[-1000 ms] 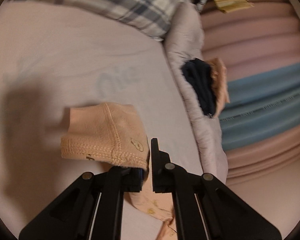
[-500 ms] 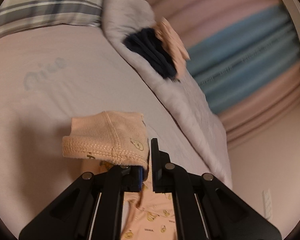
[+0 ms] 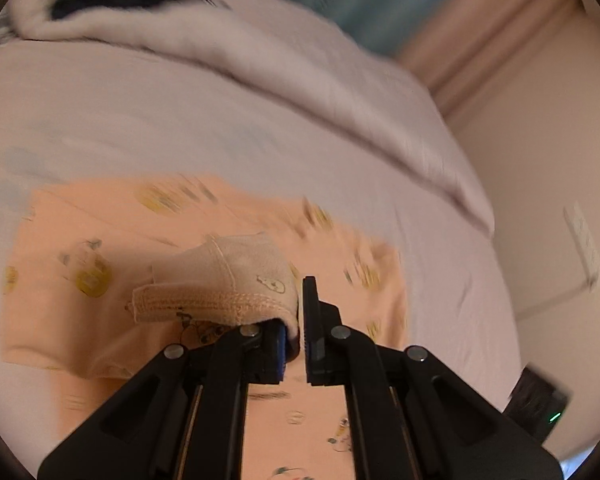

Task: Fold small clothes
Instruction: 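Carry the cuff with the left gripper across the body and release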

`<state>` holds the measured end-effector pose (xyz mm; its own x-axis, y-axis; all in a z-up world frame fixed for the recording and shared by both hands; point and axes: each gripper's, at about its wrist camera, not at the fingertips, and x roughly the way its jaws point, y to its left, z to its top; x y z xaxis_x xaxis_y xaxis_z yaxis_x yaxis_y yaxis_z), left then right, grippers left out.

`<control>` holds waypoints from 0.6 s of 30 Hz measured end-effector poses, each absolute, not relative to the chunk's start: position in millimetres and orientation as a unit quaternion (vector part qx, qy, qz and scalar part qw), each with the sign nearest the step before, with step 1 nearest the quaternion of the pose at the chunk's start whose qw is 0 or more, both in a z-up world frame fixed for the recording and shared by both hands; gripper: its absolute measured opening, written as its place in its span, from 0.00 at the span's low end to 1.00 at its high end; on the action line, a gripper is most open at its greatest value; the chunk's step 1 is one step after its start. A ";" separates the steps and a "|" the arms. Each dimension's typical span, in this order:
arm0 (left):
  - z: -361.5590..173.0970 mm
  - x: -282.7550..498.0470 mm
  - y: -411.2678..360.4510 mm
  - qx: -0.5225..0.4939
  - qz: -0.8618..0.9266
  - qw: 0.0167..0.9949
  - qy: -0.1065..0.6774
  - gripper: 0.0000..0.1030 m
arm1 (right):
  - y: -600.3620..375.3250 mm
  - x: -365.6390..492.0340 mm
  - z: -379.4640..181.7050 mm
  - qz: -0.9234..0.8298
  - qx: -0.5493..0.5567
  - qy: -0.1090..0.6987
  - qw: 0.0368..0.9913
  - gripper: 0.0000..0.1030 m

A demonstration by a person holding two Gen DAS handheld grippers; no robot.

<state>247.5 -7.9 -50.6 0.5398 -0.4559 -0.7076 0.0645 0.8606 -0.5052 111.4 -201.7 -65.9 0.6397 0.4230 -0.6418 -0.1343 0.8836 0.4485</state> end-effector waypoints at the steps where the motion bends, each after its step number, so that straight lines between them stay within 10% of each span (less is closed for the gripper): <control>1: -59.0 251.1 -20.2 -0.203 -0.157 0.847 0.465 0.14 | -208.0 111.6 -67.7 0.151 0.192 0.395 0.886 0.39; 4: -82.8 259.3 -52.7 -0.181 -0.171 0.826 0.505 0.59 | -222.4 109.9 -72.9 0.131 0.215 0.398 0.882 0.39; 18: -64.4 236.0 -108.4 0.047 -0.190 0.852 0.486 0.85 | -239.8 105.5 -69.9 0.101 0.258 0.375 0.885 0.39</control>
<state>236.0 -108.4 -64.4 0.4551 -0.2778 -0.8460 0.3688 0.9236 -0.1049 105.5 -239.8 -69.9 0.6984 0.3726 -0.6111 0.0144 0.8463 0.5325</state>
